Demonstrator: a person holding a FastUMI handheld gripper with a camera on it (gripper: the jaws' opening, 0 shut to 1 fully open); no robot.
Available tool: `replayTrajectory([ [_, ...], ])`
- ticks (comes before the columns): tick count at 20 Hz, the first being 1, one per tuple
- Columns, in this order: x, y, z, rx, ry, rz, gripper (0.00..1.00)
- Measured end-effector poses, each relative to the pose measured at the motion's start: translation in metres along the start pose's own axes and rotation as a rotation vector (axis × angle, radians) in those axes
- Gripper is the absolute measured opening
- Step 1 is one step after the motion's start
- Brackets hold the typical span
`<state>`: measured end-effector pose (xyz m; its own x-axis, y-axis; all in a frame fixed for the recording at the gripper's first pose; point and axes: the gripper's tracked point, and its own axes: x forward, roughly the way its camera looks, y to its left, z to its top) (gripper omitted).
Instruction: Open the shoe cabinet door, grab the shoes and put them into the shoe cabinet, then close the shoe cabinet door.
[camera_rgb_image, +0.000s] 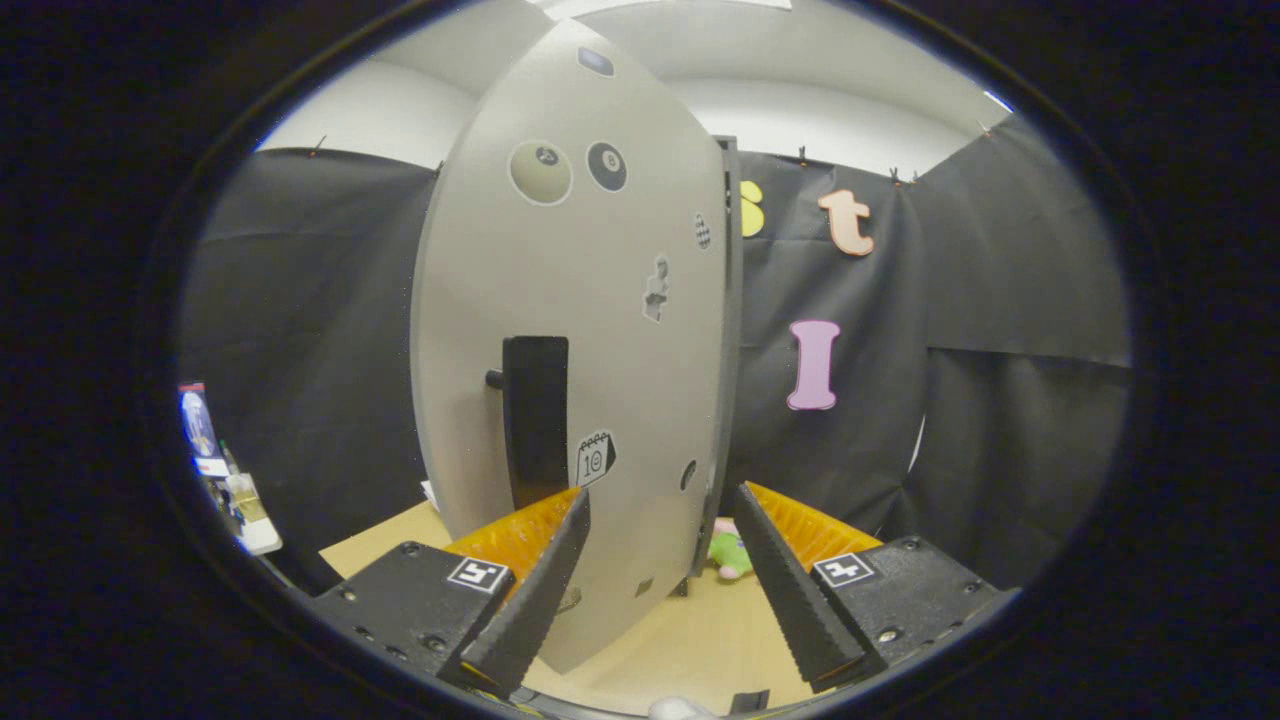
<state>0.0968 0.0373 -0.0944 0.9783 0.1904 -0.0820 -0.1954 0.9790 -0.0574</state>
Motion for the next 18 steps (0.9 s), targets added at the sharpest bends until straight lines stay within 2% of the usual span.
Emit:
replayTrajectory([
  [6,0.062,0.090,-0.002,0.038,0.013,0.069,0.99],
  [7,0.067,0.097,-0.002,0.052,0.017,0.061,0.99],
  [13,0.062,0.095,0.014,0.086,0.001,-0.023,0.99],
  [18,0.042,0.072,0.026,0.032,0.028,-0.048,0.99],
])
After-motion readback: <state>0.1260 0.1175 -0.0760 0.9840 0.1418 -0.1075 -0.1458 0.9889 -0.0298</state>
